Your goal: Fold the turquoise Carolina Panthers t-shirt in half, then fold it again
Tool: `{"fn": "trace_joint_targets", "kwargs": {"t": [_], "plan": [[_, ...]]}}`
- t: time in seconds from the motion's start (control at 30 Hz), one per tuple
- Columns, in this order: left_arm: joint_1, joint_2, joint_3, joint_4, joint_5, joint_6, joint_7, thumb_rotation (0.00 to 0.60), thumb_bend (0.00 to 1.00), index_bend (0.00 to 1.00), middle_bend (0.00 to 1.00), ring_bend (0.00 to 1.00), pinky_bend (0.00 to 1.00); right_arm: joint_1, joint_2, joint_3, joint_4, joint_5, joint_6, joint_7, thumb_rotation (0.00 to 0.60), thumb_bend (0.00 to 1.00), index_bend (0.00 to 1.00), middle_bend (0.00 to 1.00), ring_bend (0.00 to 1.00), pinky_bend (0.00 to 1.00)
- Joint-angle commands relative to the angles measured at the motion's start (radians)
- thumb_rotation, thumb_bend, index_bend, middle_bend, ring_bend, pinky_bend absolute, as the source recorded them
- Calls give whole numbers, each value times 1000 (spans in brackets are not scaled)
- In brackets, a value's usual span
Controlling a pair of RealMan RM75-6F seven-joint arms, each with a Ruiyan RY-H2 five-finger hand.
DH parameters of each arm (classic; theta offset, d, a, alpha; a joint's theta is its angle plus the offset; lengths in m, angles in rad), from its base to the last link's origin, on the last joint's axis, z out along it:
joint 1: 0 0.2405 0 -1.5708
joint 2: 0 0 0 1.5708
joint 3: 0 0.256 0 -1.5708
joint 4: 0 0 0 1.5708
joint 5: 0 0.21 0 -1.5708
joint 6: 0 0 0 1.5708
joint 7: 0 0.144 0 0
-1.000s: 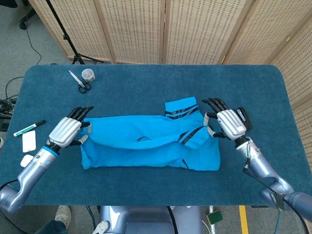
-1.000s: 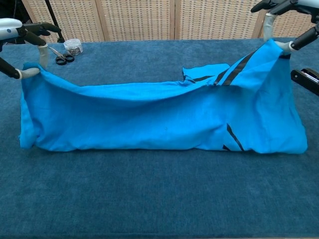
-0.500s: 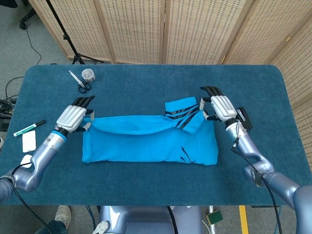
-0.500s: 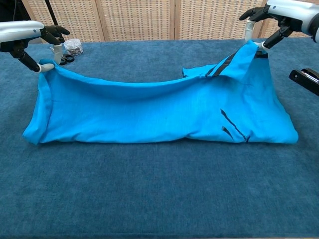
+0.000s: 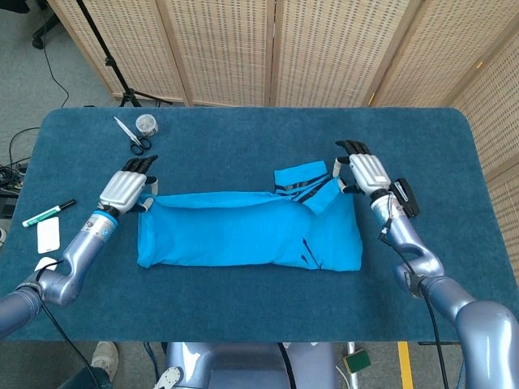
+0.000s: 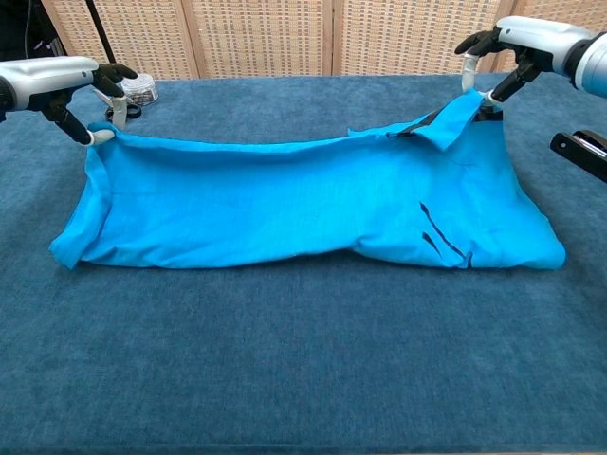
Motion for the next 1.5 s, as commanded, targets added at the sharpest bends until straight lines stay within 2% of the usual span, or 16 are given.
{"fn": "trace_joint_targets", "kwargs": {"t": [0.03, 0.07, 0.13, 0.17, 0.3, 0.43, 0.73, 1.13, 1.2, 1.27, 1.3, 1.33, 1.5], "plan": [[-5, -22, -8, 20, -47, -22, 49, 600, 417, 514, 0, 0, 0, 10, -24, -6, 38, -4, -17, 14, 600, 569, 652, 117, 0, 0], [-7, -25, -10, 19, -71, -34, 77, 600, 383, 337, 0, 0, 0, 14, -34, -8, 54, -6, -22, 21, 600, 569, 653, 117, 0, 0], [-8, -26, -17, 11, -120, -51, 125, 600, 348, 80, 0, 0, 0, 20, -49, -10, 80, -9, -30, 32, 600, 569, 653, 117, 0, 0], [-8, -22, -18, 7, -159, -73, 153, 600, 341, 15, 0, 0, 0, 24, -57, -12, 91, -11, -37, 36, 600, 569, 653, 117, 0, 0], [-18, 9, -26, -54, -296, -99, 275, 600, 333, 0, 0, 0, 0, 37, -86, -14, 143, -11, -58, 50, 600, 569, 653, 116, 0, 0], [-12, 53, -38, -136, -347, -70, 305, 600, 328, 0, 0, 0, 0, 47, -108, -15, 187, -10, -80, 61, 600, 569, 653, 117, 0, 0], [37, 165, -52, -277, -272, 16, 240, 600, 329, 0, 0, 0, 0, 81, -157, -3, 275, 6, -141, 56, 600, 597, 653, 117, 0, 0], [67, 213, -33, -313, -235, 34, 204, 600, 332, 0, 0, 0, 0, 161, -230, 51, 387, 63, -240, -4, 600, 620, 641, 114, 0, 0], [68, 213, -29, -312, -232, 33, 202, 600, 332, 0, 0, 0, 0, 175, -247, 56, 410, 74, -284, -33, 600, 550, 447, 68, 0, 0], [69, 212, -26, -311, -231, 31, 201, 600, 332, 0, 0, 0, 0, 186, -259, 66, 434, 89, -317, -63, 600, 222, 86, 5, 0, 0], [70, 212, -25, -311, -232, 29, 200, 600, 332, 0, 0, 0, 0, 193, -268, 77, 453, 102, -327, -84, 600, 116, 21, 0, 0, 0], [70, 213, -24, -311, -232, 28, 199, 600, 332, 0, 0, 0, 0, 199, -278, 91, 471, 118, -328, -106, 600, 18, 0, 0, 0, 0], [73, 211, -19, -308, -229, 25, 192, 600, 332, 0, 0, 0, 0, 213, -319, 167, 545, 198, -272, -220, 600, 0, 0, 0, 0, 0]]}}
